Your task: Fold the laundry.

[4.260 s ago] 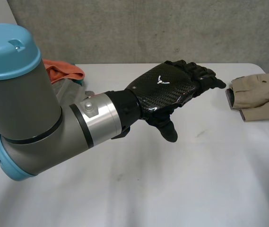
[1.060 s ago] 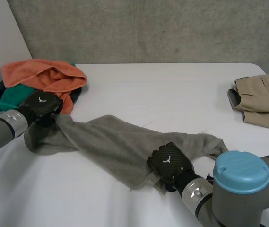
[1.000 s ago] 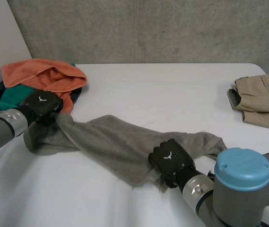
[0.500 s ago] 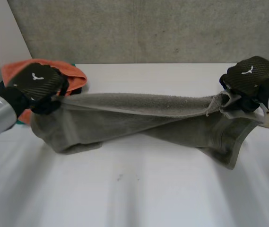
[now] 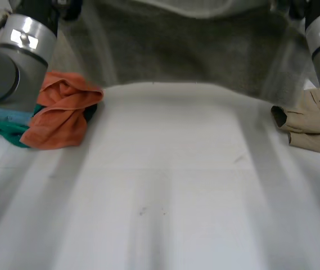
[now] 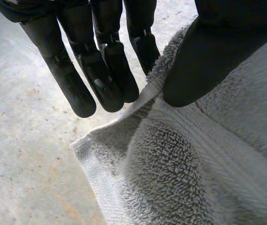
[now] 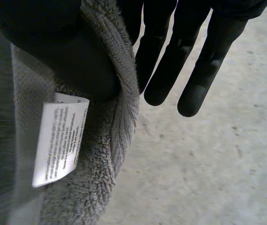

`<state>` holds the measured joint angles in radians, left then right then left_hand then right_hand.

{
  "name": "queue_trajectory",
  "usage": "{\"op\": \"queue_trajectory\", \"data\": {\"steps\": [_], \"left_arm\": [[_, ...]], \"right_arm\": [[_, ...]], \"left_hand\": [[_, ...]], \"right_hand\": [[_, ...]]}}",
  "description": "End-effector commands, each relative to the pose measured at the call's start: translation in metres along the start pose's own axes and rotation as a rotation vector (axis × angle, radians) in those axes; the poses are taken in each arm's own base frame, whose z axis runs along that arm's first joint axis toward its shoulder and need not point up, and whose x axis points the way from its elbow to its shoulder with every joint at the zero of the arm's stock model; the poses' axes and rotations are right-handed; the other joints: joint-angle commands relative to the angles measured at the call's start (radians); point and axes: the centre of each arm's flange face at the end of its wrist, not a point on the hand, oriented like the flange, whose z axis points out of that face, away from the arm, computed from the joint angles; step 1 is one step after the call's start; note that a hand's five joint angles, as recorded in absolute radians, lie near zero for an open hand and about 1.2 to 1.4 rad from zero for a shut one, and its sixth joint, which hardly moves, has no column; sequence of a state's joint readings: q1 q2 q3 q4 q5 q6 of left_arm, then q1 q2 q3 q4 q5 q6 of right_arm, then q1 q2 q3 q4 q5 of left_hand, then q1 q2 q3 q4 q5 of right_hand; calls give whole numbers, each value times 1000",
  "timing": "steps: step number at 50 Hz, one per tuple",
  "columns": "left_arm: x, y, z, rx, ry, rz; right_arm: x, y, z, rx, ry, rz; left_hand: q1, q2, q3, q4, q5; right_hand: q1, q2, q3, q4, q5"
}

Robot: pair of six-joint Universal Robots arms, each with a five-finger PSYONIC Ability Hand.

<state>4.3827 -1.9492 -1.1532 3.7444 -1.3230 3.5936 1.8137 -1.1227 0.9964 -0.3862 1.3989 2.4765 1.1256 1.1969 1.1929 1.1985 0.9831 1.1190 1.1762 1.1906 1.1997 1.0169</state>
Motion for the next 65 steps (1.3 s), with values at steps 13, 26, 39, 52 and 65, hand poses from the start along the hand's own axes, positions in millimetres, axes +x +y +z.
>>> {"op": "queue_trajectory", "data": {"steps": [13,26,39,52,65], "left_arm": [[118,78,-159,-553,371,-196],[103,64,-150,-521,335,-193],[104,61,-152,-539,349,-200],[98,65,-150,-550,329,-191],[36,1,-142,-585,276,-171]], "right_arm": [[-98,131,-140,-582,-681,33],[-74,123,-151,-783,-472,438],[-85,118,-190,-953,-507,588],[-90,137,-176,-810,-352,466],[-8,55,-138,-562,-250,-37]], "left_hand": [[271,199,203,198,239],[271,199,203,198,239],[271,199,203,198,239],[271,199,203,198,239],[271,199,203,198,239]], "right_hand": [[277,220,206,197,205],[-473,-530,-544,-554,-545],[-658,-715,-730,-739,-731],[224,167,152,143,151],[277,220,206,197,205]]}}
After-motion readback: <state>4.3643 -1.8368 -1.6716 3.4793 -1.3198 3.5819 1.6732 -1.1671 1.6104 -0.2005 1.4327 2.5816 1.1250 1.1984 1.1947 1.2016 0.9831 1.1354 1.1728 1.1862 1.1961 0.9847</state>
